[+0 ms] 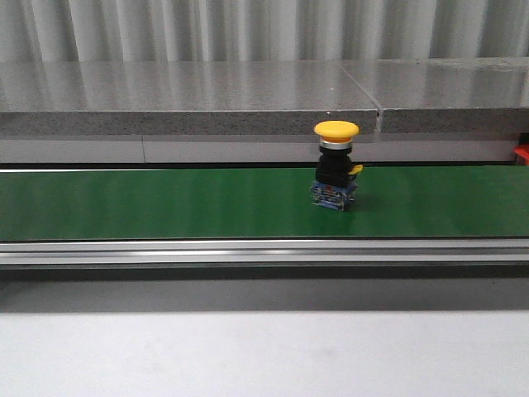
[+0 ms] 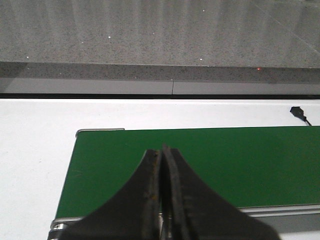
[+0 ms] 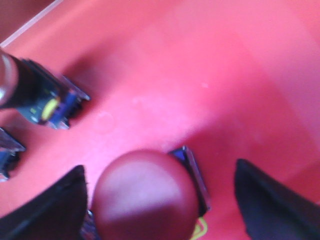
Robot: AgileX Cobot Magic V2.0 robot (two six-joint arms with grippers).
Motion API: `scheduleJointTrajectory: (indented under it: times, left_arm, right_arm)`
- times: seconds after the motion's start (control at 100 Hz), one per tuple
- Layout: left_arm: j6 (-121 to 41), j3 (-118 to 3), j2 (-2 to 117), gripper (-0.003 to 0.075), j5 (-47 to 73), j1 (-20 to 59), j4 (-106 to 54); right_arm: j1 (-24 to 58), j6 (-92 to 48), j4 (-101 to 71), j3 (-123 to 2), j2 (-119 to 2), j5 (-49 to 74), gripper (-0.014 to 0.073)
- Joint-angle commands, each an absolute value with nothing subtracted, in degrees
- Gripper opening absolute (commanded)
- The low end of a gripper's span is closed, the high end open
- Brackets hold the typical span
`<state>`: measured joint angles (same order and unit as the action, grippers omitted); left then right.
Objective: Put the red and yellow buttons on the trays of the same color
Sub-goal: 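Lower the right gripper onto the yellow button on the belt and grasp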
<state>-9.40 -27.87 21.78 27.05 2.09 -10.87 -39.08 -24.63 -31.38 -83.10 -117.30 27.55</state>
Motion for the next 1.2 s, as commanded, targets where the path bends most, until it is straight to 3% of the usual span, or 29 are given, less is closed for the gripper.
scheduleJointTrajectory:
  times: [0.0, 0.52, 0.88, 1.19]
  left_arm:
    - [-9.41, -29.44, 22.32, -0.0021, 22.79, 2.59, -11.58]
    - [-9.41, -29.44, 22.32, -0.0021, 22.79, 2.59, -11.58]
    - [-9.41, -29.44, 22.32, -0.0021, 22.79, 2.59, -11.58]
    - [-9.41, -29.44, 22.32, -0.0021, 22.79, 2.59, -11.58]
  right_arm:
    - [-39.23, -25.11, -31.78, -86.07, -112.36, 26.69, 0.0664]
    - [-37.73, -25.67, -31.78, -85.69, -95.42, 35.1, 0.0664]
    - [-26.68, -31.08, -31.72, -68.72, -78.79, 38.04, 0.0664]
    - [-18.58, -35.91, -31.72, -65.45, -75.53, 54.63, 0.0664]
